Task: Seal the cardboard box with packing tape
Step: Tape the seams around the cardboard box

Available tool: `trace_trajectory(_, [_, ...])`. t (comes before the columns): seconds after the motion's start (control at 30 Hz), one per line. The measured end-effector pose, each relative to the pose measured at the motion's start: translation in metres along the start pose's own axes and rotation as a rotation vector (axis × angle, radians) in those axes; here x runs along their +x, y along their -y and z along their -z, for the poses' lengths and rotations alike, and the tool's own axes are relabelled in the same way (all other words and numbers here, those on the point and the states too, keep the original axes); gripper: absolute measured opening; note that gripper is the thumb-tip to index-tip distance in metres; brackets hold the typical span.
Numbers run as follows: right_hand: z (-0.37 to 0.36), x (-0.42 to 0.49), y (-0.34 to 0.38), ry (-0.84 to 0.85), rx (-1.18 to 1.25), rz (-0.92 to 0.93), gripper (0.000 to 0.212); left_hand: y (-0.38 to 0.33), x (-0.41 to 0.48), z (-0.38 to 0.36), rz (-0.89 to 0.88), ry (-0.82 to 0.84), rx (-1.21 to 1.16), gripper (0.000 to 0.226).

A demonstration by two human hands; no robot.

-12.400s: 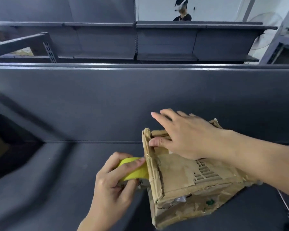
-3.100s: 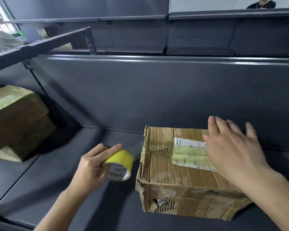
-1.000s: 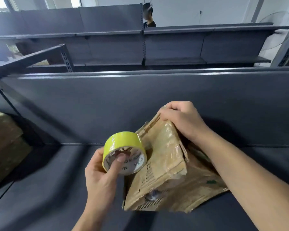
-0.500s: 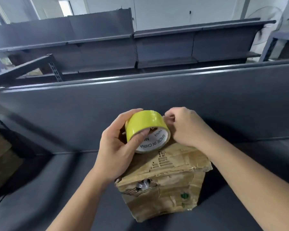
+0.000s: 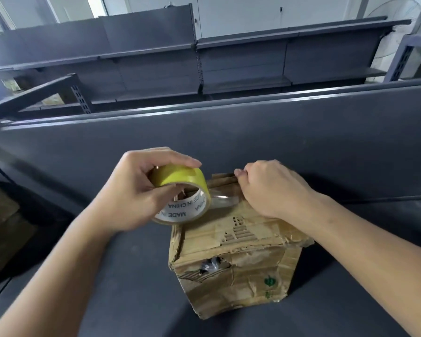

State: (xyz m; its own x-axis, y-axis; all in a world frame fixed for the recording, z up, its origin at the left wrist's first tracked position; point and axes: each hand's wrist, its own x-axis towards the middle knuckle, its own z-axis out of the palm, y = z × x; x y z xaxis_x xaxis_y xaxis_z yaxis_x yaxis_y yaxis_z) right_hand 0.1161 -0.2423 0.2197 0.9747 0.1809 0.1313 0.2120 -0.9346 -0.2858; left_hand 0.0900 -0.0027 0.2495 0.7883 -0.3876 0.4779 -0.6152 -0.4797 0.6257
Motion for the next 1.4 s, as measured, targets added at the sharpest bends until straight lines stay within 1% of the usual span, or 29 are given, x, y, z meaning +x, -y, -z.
trace_trajectory(0.1, [0.0, 0.001, 0.002, 0.001, -0.009, -0.003, 0.054, -0.004, 0.003, 0.018, -0.016, 0.119, 0.077, 0.038])
trace_trajectory(0.23, [0.0, 0.004, 0.001, 0.005, -0.016, -0.021, 0.057, -0.003, 0.002, 0.037, 0.011, 0.193, 0.146, 0.04])
trace_trajectory(0.43, [-0.003, 0.004, -0.001, 0.019, -0.038, -0.019, 0.059, 0.001, -0.01, 0.046, 0.114, 0.331, 0.15, 0.056])
trace_trajectory(0.57, [-0.003, 0.004, -0.001, 0.054, -0.044, -0.023, 0.06, 0.0, -0.019, 0.05, 0.182, 0.396, 0.206, 0.077])
trace_trajectory(0.67, [-0.002, 0.006, -0.001, 0.118, -0.057, -0.014, 0.062, -0.003, -0.025, 0.052, 0.187, 0.422, 0.292, 0.078])
trace_trajectory(0.73, [0.0, 0.008, 0.001, 0.196, -0.072, -0.003, 0.066, -0.003, -0.029, 0.051, 0.163, 0.447, 0.355, 0.076])
trace_trajectory(0.83, [0.008, 0.015, 0.005, 0.345, -0.17, 0.013, 0.084, 0.002, -0.031, 0.046, 0.144, 0.449, 0.385, 0.067])
trace_trajectory(0.87, [0.012, 0.018, 0.008, 0.356, -0.217, 0.039, 0.087, 0.004, -0.032, 0.044, 0.149, 0.432, 0.385, 0.062])
trace_trajectory(0.9, [0.015, 0.02, 0.012, 0.331, -0.274, 0.097, 0.086, 0.006, -0.034, 0.042, 0.155, 0.408, 0.38, 0.056])
trace_trajectory(0.93, [0.016, 0.021, 0.016, 0.262, -0.346, 0.196, 0.081, 0.007, -0.037, 0.04, 0.158, 0.379, 0.359, 0.05])
trace_trajectory(1.0, [0.013, 0.023, 0.021, 0.04, -0.444, 0.491, 0.061, 0.011, -0.047, 0.035, 0.162, 0.314, 0.273, 0.04])
trace_trajectory(1.03, [0.008, 0.024, 0.021, -0.024, -0.41, 0.615, 0.048, 0.013, -0.053, 0.033, 0.157, 0.28, 0.234, 0.038])
trace_trajectory(1.07, [0.003, 0.024, 0.02, -0.039, -0.334, 0.697, 0.037, 0.015, -0.059, 0.032, 0.152, 0.248, 0.203, 0.036])
trace_trajectory(1.1, [-0.001, 0.024, 0.018, -0.026, -0.245, 0.731, 0.031, 0.016, -0.065, 0.031, 0.151, 0.219, 0.177, 0.035])
trace_trajectory(1.13, [-0.004, 0.024, 0.015, -0.01, -0.154, 0.728, 0.031, 0.016, -0.071, 0.032, 0.155, 0.196, 0.16, 0.036])
trace_trajectory(1.17, [-0.005, 0.024, 0.012, 0.001, -0.061, 0.706, 0.037, 0.016, -0.075, 0.032, 0.166, 0.188, 0.156, 0.04])
trace_trajectory(1.23, [-0.004, 0.024, 0.005, 0.037, 0.083, 0.643, 0.062, 0.015, -0.082, 0.031, 0.189, 0.212, 0.178, 0.053])
trace_trajectory(1.3, [0.0, 0.024, 0.004, 0.116, 0.116, 0.576, 0.088, 0.012, -0.084, 0.029, 0.204, 0.236, 0.205, 0.065])
trace_trajectory(1.4, [0.008, 0.028, 0.009, 0.263, 0.115, 0.461, 0.107, 0.007, -0.085, 0.028, 0.221, 0.232, 0.243, 0.071])
